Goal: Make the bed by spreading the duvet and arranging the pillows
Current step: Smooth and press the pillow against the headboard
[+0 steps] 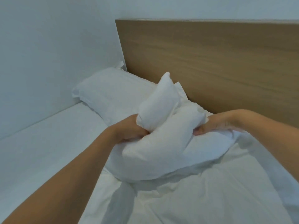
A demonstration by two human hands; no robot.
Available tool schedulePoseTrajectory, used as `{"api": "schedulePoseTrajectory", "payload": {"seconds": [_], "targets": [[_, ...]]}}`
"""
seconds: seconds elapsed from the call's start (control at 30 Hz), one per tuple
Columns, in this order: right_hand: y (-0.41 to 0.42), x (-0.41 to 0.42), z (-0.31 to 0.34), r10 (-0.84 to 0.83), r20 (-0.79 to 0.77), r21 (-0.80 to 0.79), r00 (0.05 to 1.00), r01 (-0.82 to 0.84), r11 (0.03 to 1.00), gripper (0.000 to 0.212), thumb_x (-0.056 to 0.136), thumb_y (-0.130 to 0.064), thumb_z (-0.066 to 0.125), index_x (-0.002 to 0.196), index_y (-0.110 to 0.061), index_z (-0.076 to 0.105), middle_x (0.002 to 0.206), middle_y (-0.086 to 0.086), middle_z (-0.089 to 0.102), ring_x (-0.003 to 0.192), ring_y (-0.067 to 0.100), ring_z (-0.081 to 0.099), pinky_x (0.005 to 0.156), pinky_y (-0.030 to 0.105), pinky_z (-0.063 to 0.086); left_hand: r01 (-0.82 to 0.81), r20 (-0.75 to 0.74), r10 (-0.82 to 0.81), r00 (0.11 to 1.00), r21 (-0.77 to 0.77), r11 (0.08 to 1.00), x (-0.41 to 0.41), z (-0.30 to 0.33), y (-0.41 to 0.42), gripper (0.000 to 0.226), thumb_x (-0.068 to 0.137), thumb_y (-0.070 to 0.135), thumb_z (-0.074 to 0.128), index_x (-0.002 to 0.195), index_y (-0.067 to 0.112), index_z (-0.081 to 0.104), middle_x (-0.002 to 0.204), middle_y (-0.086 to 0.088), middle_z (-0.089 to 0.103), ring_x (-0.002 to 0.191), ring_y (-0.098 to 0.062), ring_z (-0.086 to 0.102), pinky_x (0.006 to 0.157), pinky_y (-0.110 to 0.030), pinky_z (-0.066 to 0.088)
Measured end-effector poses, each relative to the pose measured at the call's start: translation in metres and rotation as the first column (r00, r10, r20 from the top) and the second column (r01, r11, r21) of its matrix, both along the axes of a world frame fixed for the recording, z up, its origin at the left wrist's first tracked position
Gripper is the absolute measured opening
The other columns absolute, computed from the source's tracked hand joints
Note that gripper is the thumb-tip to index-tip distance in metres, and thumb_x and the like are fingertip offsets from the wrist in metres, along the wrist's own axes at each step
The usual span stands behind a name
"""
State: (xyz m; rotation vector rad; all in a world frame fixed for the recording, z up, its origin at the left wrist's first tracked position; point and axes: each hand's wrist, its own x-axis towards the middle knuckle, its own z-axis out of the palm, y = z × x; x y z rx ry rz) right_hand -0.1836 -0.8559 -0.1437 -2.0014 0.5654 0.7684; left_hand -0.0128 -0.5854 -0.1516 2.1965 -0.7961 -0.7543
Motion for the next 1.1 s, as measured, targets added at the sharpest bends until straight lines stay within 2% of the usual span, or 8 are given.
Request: {"api": "schedulePoseTrajectory", "payload": {"seconds": [0.13,0.23,0.33,0.43,0.57,0.77,1.0,1.1], "targets": [[0.016,-0.027,-0.035,0.069,-0.012,-0.360,0.998,-0.068,0.930,0.100,0.054,-0.064,0.083,0.138,-0.029,0.042,0.134,-0.010,0.053,0.116,0.010,0.055,0.098,0.026,0.045,0.258,0.415,-0.334,0.846,0.229,0.938,-0.043,-0.039,-0.021,0.088,0.072,0.064,0.062,0.147,0.030,0.031,0.149,0.004,0.041,0.136,-0.019,0.038,0.114,-0.043,0.023],[0.031,-0.042,-0.054,0.049,0.093,-0.454,0.994,-0.001,0.891,0.099,0.070,-0.062,0.075,0.149,-0.024,0.028,0.150,-0.003,0.038,0.135,0.019,0.040,0.111,0.029,0.031,0.295,0.385,-0.426,0.819,0.354,0.887,-0.049,-0.051,-0.021,0.085,0.081,0.065,0.059,0.150,0.033,0.021,0.151,0.007,0.038,0.135,-0.020,0.039,0.112,-0.045,0.025],[0.027,-0.042,-0.056,-0.011,0.208,-0.331,0.978,0.081,0.940,0.080,0.077,-0.049,0.075,0.144,-0.023,0.039,0.147,-0.003,0.044,0.131,0.017,0.043,0.105,0.024,0.032,0.146,0.137,-0.201,0.970,0.334,0.931,-0.025,-0.045,-0.013,0.118,0.064,0.071,0.072,0.153,0.036,0.003,0.156,0.013,0.025,0.142,-0.019,0.027,0.116,-0.042,0.021],[0.027,-0.038,-0.062,-0.043,0.257,-0.385,0.965,0.143,0.912,0.069,0.077,-0.049,0.074,0.136,-0.024,0.049,0.135,-0.001,0.056,0.117,0.020,0.054,0.092,0.023,0.038,0.123,0.011,-0.131,0.991,0.269,0.955,-0.026,-0.039,-0.008,0.090,0.066,0.053,0.081,0.142,0.031,0.038,0.137,0.014,0.050,0.120,-0.012,0.049,0.099,-0.029,0.037],[0.040,-0.018,-0.037,-0.033,0.403,-0.446,0.914,0.228,0.866,0.046,0.077,-0.048,0.070,0.115,-0.022,0.063,0.114,0.003,0.067,0.099,0.023,0.061,0.083,0.032,0.046,-0.072,0.302,0.065,0.951,0.012,0.997,-0.032,-0.008,0.017,0.052,0.064,0.038,0.077,0.114,0.027,0.066,0.109,0.005,0.070,0.098,-0.017,0.064,0.078,-0.027,0.046],[0.094,0.074,0.077,0.028,0.736,-0.336,0.677,0.329,0.882,0.036,0.076,-0.046,0.063,0.105,-0.024,0.065,0.099,-0.005,0.067,0.092,0.021,0.062,0.078,0.031,0.048,-0.146,0.663,0.214,0.718,-0.158,0.977,0.046,0.164,0.072,0.025,0.062,0.038,0.067,0.087,0.033,0.066,0.089,0.004,0.072,0.091,-0.023,0.068,0.068,-0.028,0.046],[0.136,0.232,0.216,0.157,0.858,-0.454,0.489,0.580,0.676,0.055,0.086,-0.048,0.059,0.122,-0.010,0.044,0.118,0.017,0.061,0.111,0.038,0.057,0.088,0.043,0.040,-0.487,0.939,0.330,0.093,-0.246,0.838,0.171,0.297,0.101,0.051,0.080,0.050,0.054,0.119,0.016,0.052,0.116,-0.012,0.063,0.110,-0.037,0.056,0.092,-0.046,0.039],[0.159,0.274,0.193,0.254,0.805,-0.583,0.536,0.638,0.503,0.076,0.092,-0.057,0.044,0.147,-0.011,0.019,0.148,0.021,0.033,0.138,0.038,0.030,0.110,0.064,0.009,-0.703,0.919,0.359,0.162,-0.148,0.695,0.216,0.244,0.103,0.077,0.091,0.058,0.039,0.148,0.012,0.018,0.150,-0.014,0.028,0.141,-0.032,0.023,0.106,-0.070,0.006]]}}
